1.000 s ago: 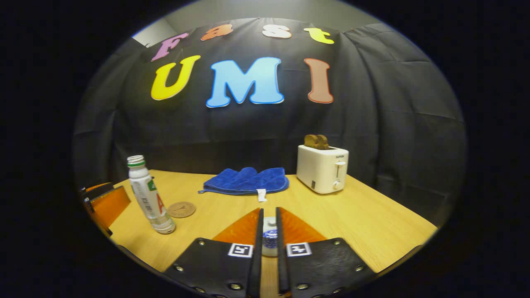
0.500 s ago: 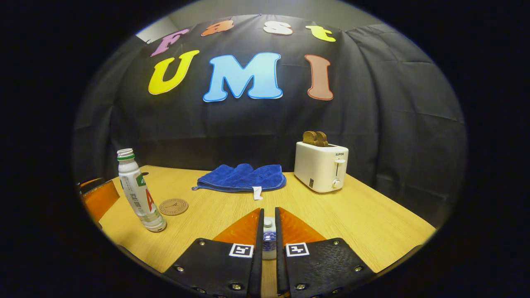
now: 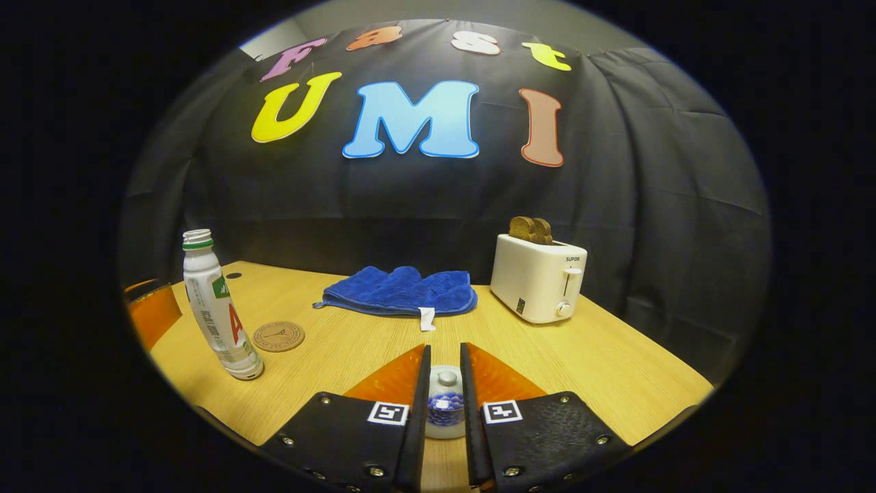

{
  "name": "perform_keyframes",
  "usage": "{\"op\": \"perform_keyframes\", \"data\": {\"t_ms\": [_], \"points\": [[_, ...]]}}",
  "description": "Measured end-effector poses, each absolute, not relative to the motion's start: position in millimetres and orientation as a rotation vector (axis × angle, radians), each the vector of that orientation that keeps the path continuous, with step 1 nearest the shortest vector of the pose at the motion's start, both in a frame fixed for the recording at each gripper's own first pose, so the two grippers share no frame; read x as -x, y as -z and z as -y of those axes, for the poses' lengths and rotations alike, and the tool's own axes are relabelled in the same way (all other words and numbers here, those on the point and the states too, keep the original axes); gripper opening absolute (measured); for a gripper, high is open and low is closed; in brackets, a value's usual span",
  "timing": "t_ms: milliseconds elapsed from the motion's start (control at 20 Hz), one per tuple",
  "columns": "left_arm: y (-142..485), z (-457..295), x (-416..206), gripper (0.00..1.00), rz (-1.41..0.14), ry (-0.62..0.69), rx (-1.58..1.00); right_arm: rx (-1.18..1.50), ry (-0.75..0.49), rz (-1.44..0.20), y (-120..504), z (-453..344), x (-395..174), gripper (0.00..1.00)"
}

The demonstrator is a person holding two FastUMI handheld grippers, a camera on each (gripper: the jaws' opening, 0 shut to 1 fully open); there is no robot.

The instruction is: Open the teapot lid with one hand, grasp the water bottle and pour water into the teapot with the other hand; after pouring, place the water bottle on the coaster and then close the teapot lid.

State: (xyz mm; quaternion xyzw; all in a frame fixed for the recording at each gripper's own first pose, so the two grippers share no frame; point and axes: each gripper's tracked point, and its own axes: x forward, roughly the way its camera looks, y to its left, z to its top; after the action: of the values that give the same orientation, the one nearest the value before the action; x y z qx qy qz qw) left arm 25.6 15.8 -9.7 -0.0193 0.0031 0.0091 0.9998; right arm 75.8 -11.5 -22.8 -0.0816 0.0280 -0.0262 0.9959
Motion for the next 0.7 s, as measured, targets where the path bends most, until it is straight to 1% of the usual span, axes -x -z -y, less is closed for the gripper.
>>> {"op": "perform_keyframes", "data": {"t_ms": [50, 100, 300, 450, 700], "points": [[9.2, -16.8, -25.6, 0.77, -0.005, -0.017, 0.041, 0.163, 0.055, -0.06, 24.9, 13.0, -78.5, 0.25], [9.6, -16.8, -26.2, 0.81, -0.006, -0.016, 0.042, 0.159, 0.059, -0.065, 26.0, 14.0, -81.4, 0.25], [12.4, -17.7, -28.8, 0.8, -0.011, -0.016, 0.046, 0.135, 0.05, -0.11, 43.2, 15.4, -89.7, 0.25], [13.5, -16.9, -29.8, 0.81, -0.014, -0.012, 0.054, 0.096, 0.042, -0.099, 42.8, 15.0, -90.4, 0.25], [17.8, -14.5, -31.4, 0.81, -0.024, -0.011, 0.05, 0.164, 0.026, -0.095, 41.1, 11.7, -91.4, 0.26]]}}
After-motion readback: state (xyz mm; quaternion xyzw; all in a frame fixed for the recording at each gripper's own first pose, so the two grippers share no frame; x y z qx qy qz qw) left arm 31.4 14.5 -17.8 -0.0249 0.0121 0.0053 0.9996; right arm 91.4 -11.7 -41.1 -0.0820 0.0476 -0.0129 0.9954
